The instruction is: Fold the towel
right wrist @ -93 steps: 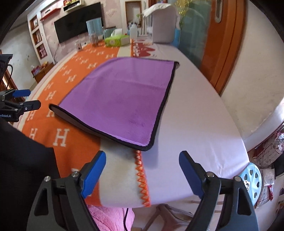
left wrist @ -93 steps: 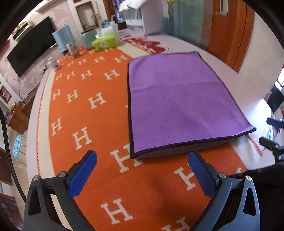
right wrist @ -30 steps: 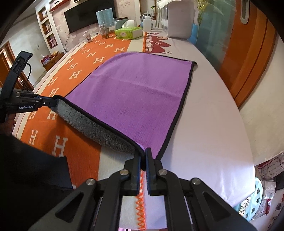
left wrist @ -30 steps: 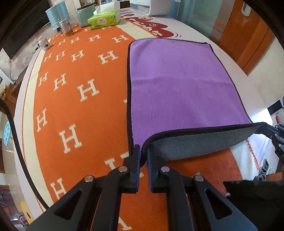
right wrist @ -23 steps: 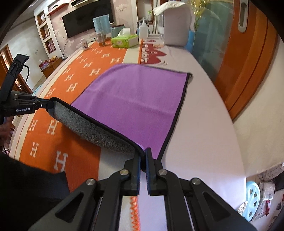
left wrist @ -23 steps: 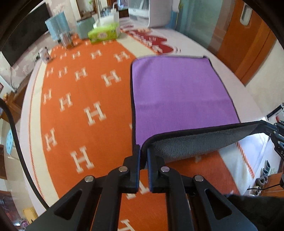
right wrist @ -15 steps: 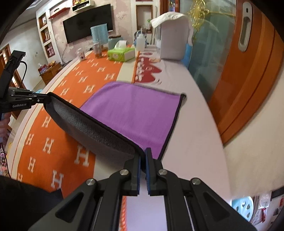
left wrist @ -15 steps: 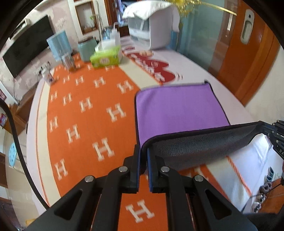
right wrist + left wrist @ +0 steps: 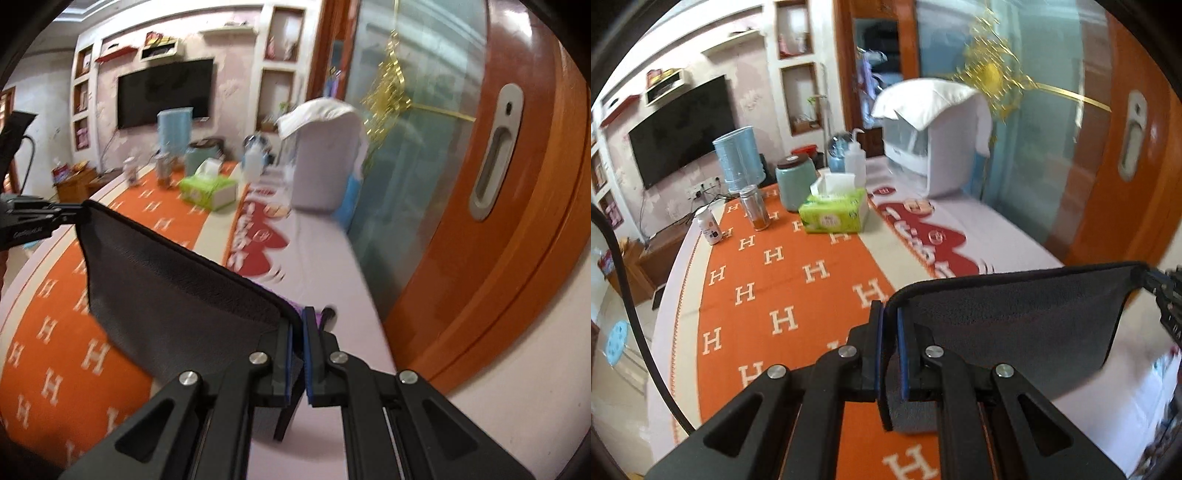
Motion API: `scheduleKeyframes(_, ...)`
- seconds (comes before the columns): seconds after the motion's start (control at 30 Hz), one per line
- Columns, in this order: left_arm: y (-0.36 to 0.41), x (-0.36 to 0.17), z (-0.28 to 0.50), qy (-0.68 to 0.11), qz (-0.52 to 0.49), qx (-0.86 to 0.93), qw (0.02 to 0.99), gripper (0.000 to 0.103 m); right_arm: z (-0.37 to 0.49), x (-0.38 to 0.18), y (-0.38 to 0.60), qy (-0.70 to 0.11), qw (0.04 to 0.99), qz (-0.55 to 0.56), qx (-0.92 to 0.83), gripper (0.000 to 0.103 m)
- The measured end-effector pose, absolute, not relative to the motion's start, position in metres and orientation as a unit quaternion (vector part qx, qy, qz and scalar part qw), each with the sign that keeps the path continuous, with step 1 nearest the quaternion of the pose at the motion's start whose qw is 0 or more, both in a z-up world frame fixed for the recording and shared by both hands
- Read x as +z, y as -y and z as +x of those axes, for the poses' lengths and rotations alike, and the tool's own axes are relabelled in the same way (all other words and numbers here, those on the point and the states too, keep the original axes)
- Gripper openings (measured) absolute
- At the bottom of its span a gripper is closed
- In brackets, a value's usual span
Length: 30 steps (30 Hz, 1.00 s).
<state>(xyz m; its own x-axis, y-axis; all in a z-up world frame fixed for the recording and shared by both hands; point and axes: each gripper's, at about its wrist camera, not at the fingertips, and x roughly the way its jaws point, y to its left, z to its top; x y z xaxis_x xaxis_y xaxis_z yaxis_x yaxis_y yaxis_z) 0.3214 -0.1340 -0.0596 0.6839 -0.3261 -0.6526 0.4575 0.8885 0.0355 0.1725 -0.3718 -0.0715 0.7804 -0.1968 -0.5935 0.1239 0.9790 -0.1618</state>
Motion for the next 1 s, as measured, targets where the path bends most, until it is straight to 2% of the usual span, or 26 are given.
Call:
scheduleKeyframes(0.2,0.146,-0.074,0.338,-0.325,0.061,-0.194,0.924,0.005,0.192,-0.078,0.373,-0.269,0.952,-0.069,-0.127,0.004)
scheduleKeyframes(0.37,0.152,-0.098,0.354,-0.359,0.035,-0.186,0.914,0.008,0.206,-0.088,0.383,-0.274,0.95,-0.053,-0.136,0.006)
scheduleKeyframes(0.4,0.154,-0.102,0.356,-0.367,0.034,-0.187,0.911,0.013,0.208,-0.09,0.384,-0.279,0.949,-0.051,-0.138,0.009)
scheduleKeyframes(0.43,0.156,-0.107,0.358,-0.375,0.034,-0.189,0.907,0.024,0.211,-0.093,0.385,-0.285,0.948,-0.05,-0.136,0.01)
scheduleKeyframes(0.47,0.157,-0.11,0.359,-0.379,0.035,-0.191,0.905,0.03,0.213,-0.095,0.384,-0.289,0.947,-0.053,-0.131,0.015)
scheduleKeyframes(0.57,0.162,-0.115,0.36,-0.383,0.039,-0.194,0.902,0.042,0.218,-0.099,0.383,-0.291,0.946,-0.056,-0.127,0.03)
scheduleKeyframes(0.6,0.163,-0.116,0.361,-0.387,0.04,-0.198,0.9,0.05,0.22,-0.1,0.384,-0.291,0.947,-0.056,-0.125,0.035)
scheduleKeyframes(0.63,0.165,-0.117,0.361,-0.389,0.04,-0.2,0.898,0.054,0.221,-0.1,0.385,-0.291,0.947,-0.054,-0.124,0.037)
scheduleKeyframes(0.7,0.166,-0.117,0.36,-0.389,0.04,-0.201,0.898,0.054,0.222,-0.1,0.385,-0.293,0.947,-0.052,-0.123,0.042)
scheduleKeyframes(0.83,0.164,-0.115,0.358,-0.393,0.038,-0.202,0.896,0.064,0.226,-0.102,0.384,-0.3,0.945,-0.048,-0.121,0.044)
scheduleKeyframes(1.0,0.156,-0.106,0.349,-0.393,0.032,-0.2,0.897,0.069,0.226,-0.1,0.379,-0.304,0.945,-0.041,-0.117,0.051)
